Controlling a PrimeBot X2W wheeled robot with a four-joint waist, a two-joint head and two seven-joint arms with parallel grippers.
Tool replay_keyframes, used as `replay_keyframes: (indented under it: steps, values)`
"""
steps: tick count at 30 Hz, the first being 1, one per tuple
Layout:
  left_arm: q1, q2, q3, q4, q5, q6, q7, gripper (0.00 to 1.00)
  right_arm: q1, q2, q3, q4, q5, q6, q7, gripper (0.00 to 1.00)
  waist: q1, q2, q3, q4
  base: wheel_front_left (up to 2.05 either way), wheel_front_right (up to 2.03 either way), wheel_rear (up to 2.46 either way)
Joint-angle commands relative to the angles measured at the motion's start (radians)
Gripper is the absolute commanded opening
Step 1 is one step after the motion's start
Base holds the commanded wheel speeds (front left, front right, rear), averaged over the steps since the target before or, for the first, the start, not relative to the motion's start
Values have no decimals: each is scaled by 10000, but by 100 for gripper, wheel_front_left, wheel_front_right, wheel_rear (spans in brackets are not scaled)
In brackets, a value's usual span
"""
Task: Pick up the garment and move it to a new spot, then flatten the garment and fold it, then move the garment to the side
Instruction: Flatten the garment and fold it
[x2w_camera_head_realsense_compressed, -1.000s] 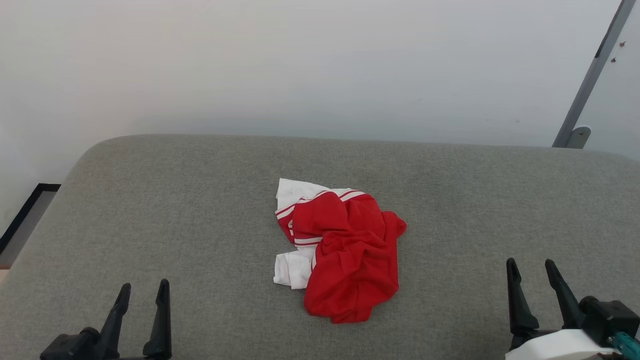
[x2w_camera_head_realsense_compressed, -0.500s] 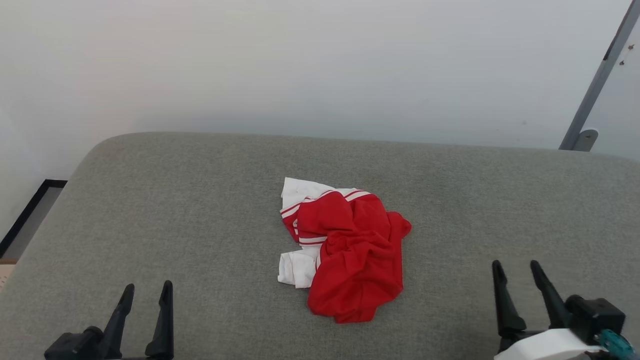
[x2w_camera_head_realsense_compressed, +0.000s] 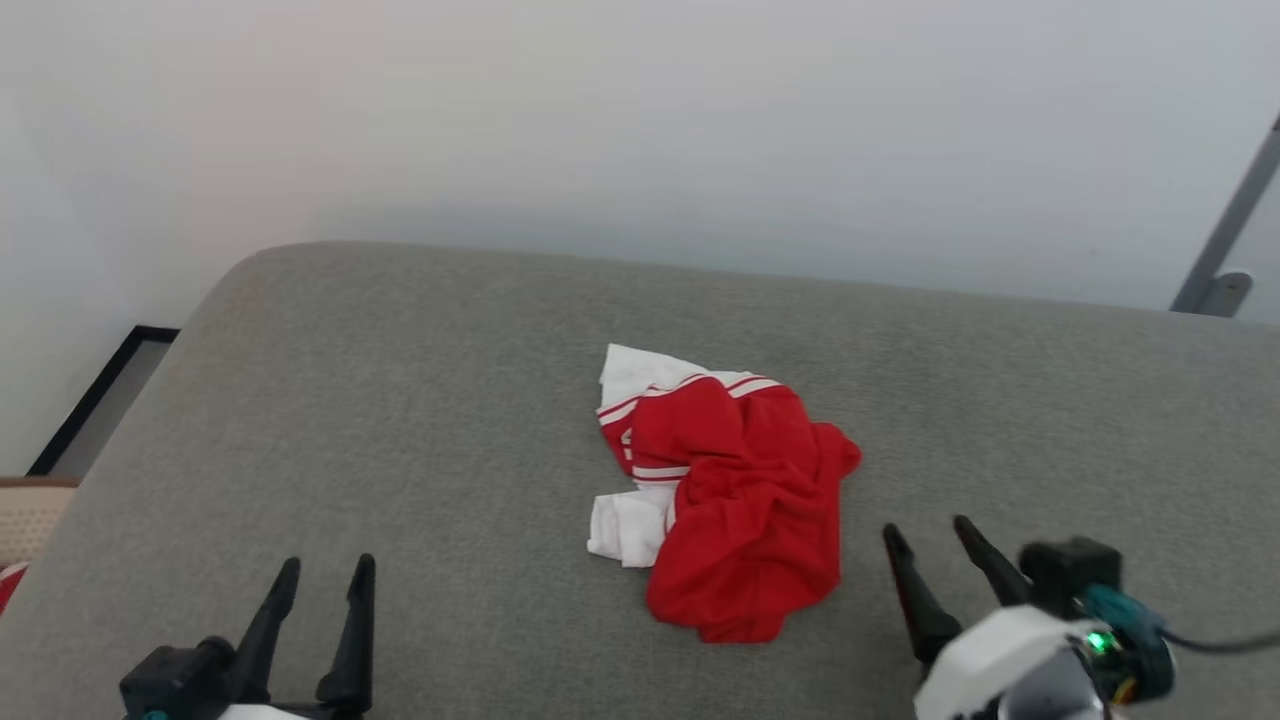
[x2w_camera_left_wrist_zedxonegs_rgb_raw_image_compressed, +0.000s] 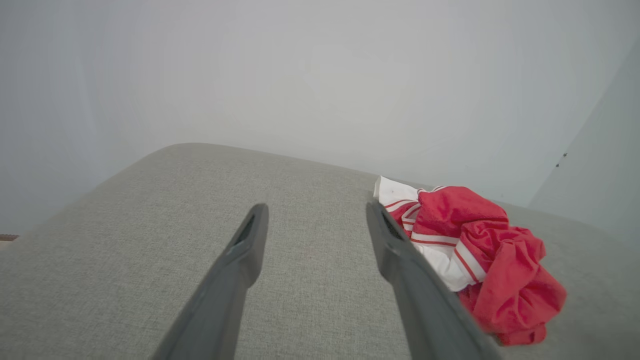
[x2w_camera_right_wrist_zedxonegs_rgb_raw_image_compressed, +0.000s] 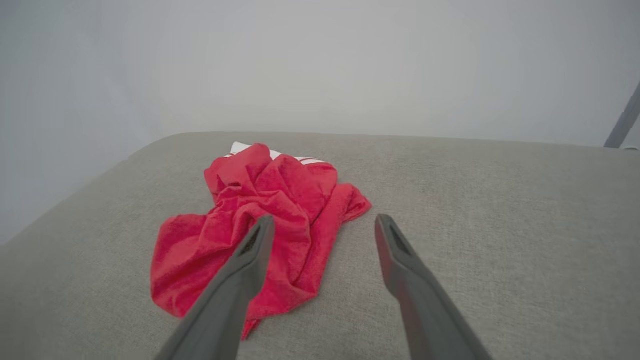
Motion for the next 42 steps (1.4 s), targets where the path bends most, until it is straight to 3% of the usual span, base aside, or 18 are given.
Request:
replay_keyframes:
  steps: [1,17,25,26,27,28,35,42]
  values:
    - [-228,-2,-110,44,-86,-18,18,100,-376,1,201,126,-74,1,404,100,0,-1,84,254,0,0,0]
    - [-1025,-87,-1115,505,-285,-64,23,100,-2145,-313,765,2057,-954,1,4422,100,0,-1,599,1947,0,0,0]
    - [-1415,-154,-1265,836,-474,-63,-118,100,-2988,-455,1163,3301,-1490,1,5391,100,0,-1,980,2342,0,0,0]
    - [-1440,-156,-1253,878,-477,-64,-131,100,-3063,-453,1123,3419,-1492,-1,5364,84,0,-1,1000,2330,0,0,0]
    - [-1462,-174,-1230,911,-515,-64,-145,100,-3158,-448,1128,3513,-1542,1,5280,21,0,-1,1013,2313,0,0,0]
    - [-1480,-178,-1201,943,-532,-65,-158,100,-3257,-434,1166,3548,-1564,1,5197,0,0,-1,1023,2284,0,0,0]
    - [-1317,-104,-909,972,-549,-66,-179,100,-3479,-687,964,3216,-1051,-1,5312,0,0,-1,934,1863,0,0,0]
    - [-1065,-67,-629,716,-485,-67,-176,100,-3022,-1428,100,1464,-853,-1,6000,0,0,-1,844,1357,0,0,0]
